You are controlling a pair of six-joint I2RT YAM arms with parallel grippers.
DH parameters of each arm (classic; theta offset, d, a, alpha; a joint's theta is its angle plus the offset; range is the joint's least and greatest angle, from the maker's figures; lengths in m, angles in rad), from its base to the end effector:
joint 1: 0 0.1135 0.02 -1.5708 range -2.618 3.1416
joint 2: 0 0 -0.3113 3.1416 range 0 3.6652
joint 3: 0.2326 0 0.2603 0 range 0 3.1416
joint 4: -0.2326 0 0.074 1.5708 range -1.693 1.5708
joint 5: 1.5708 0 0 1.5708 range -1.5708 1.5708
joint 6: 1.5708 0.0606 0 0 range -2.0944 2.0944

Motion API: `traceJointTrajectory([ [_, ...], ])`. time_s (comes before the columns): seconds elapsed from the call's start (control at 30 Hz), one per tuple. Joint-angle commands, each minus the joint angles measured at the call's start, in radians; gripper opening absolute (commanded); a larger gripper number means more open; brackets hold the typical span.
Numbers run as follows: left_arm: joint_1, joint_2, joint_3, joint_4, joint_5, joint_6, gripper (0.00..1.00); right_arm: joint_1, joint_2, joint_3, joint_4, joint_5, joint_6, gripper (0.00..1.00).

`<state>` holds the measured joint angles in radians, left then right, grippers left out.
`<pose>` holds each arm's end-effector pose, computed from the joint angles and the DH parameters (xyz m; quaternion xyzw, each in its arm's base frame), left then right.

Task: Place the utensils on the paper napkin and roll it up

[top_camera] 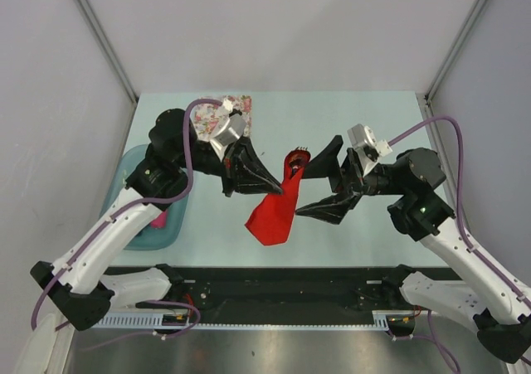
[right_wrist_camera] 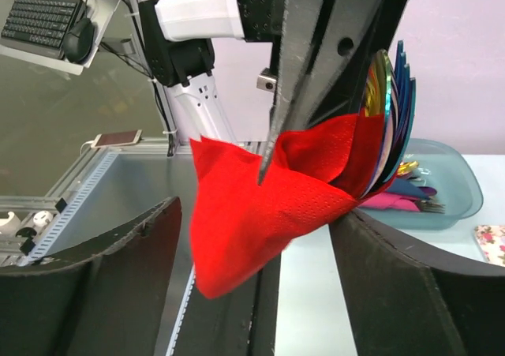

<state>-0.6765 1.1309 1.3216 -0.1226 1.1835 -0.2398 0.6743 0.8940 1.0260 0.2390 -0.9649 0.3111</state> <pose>0.1375 -0.1824 0.5087 0.5207 0.4648 -0.6098 0.3755 0.1012 0.1446 0.4883 -0.4670 0.4227 0.5766 0.5203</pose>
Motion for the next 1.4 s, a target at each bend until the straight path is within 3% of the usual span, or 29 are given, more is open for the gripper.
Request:
traceJointTrajectory([
  [0.0, -0.021, -0.043, -0.005, 0.032, 0.024, 0.053, 0.00, 0.030, 0.022, 0.020, -0.015, 0.029, -0.047, 0.77],
  [0.33, -0.038, -0.045, -0.021, 0.055, -0.001, 0.068, 0.00, 0.036, 0.023, -0.007, 0.019, 0.064, 0.006, 0.68],
  [0.73, -0.038, -0.025, -0.033, 0.110, -0.025, 0.043, 0.00, 0.054, 0.028, -0.006, 0.005, 0.038, 0.037, 0.43],
  [0.9, -0.038, -0.020, -0.036, 0.118, -0.028, 0.040, 0.00, 0.057, 0.043, 0.009, -0.013, 0.058, 0.043, 0.28],
  [1.1, -0.038, -0.020, -0.041, 0.120, -0.041, 0.039, 0.00, 0.065, 0.077, 0.045, -0.058, 0.081, 0.045, 0.27],
  [1.23, -0.038, -0.023, -0.048, 0.120, -0.051, 0.046, 0.00, 0.068, 0.072, 0.043, -0.058, 0.100, 0.040, 0.02],
  [1.37, -0.035, -0.033, -0.050, 0.083, -0.100, 0.062, 0.00, 0.068, 0.068, 0.051, -0.089, 0.141, 0.025, 0.00],
])
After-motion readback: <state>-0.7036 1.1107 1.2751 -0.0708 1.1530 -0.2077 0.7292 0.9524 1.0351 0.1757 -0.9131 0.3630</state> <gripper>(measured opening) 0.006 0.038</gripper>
